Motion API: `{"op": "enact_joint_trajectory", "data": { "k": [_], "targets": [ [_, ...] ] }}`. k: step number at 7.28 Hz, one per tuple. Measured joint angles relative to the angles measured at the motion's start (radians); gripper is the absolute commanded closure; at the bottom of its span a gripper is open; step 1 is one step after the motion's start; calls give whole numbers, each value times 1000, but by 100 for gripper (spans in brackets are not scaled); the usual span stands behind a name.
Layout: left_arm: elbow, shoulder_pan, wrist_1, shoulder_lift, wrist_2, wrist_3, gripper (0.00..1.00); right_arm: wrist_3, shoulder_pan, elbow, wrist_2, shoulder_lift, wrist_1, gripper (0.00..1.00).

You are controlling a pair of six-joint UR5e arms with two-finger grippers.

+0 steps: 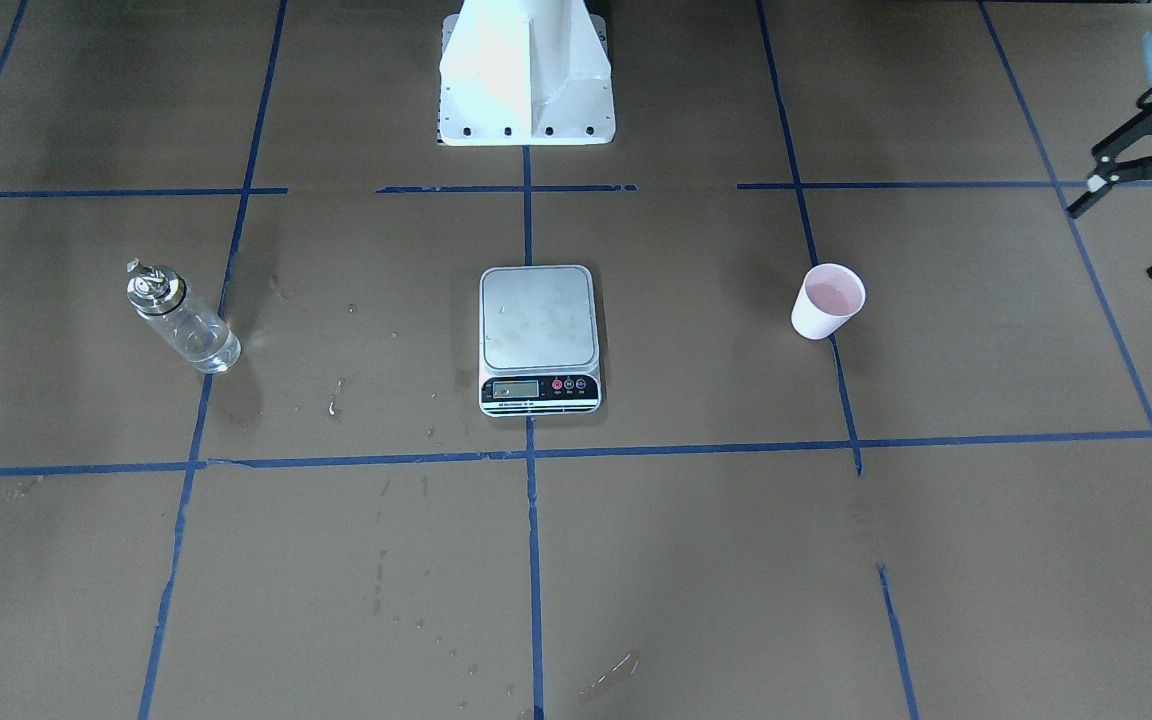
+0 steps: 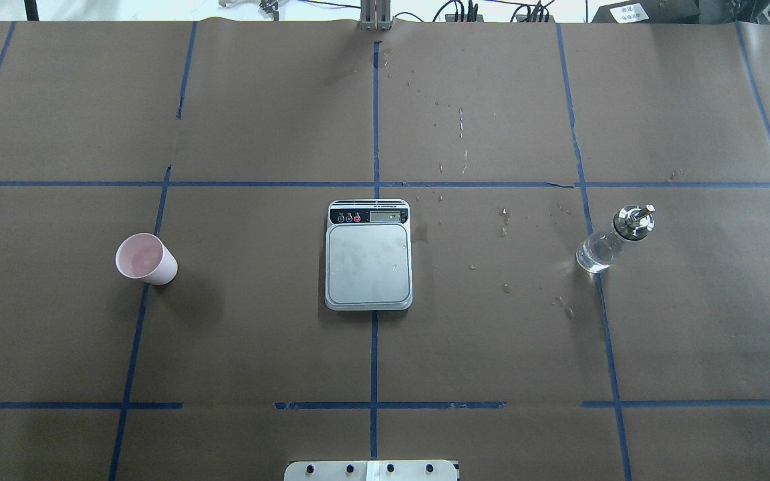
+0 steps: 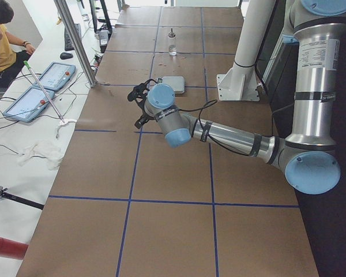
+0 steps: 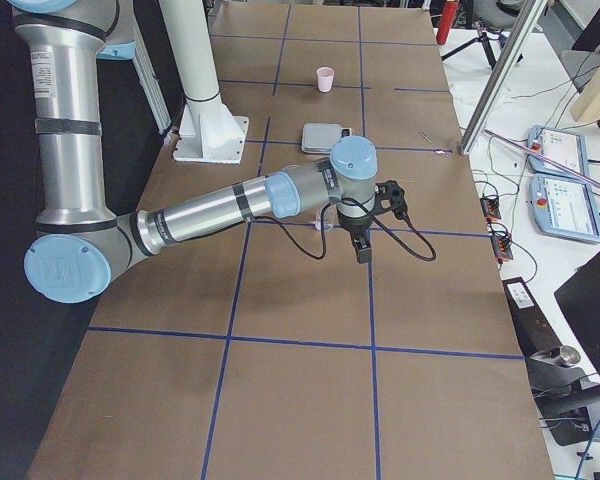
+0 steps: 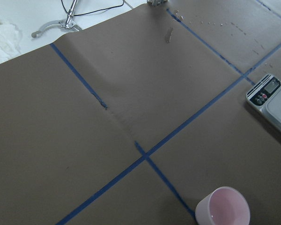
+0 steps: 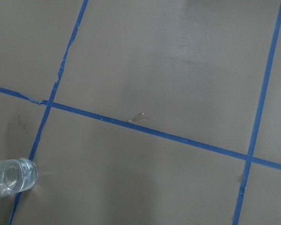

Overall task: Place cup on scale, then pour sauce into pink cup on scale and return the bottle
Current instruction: 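Move the left gripper down to the pink cup and grasp it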

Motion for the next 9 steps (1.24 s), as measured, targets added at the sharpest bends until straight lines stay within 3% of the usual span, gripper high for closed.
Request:
{"op": "enact_joint_trajectory", "data": {
  "k": [2,4,5,9],
  "targets": [
    [-72,229,-1,8,305,-251,0,0,-2,0,0,-2,0,0],
    [-89,393,19,50,584,-449,18,0,-2,-1,0,-2,0,0],
    [-91,438,25,83,670,-513,21,0,-2,-1,-1,-2,0,0],
    [-91,555,29,128,764,-655,23,0,-2,-2,-1,-3,0,0]
  ]
}}
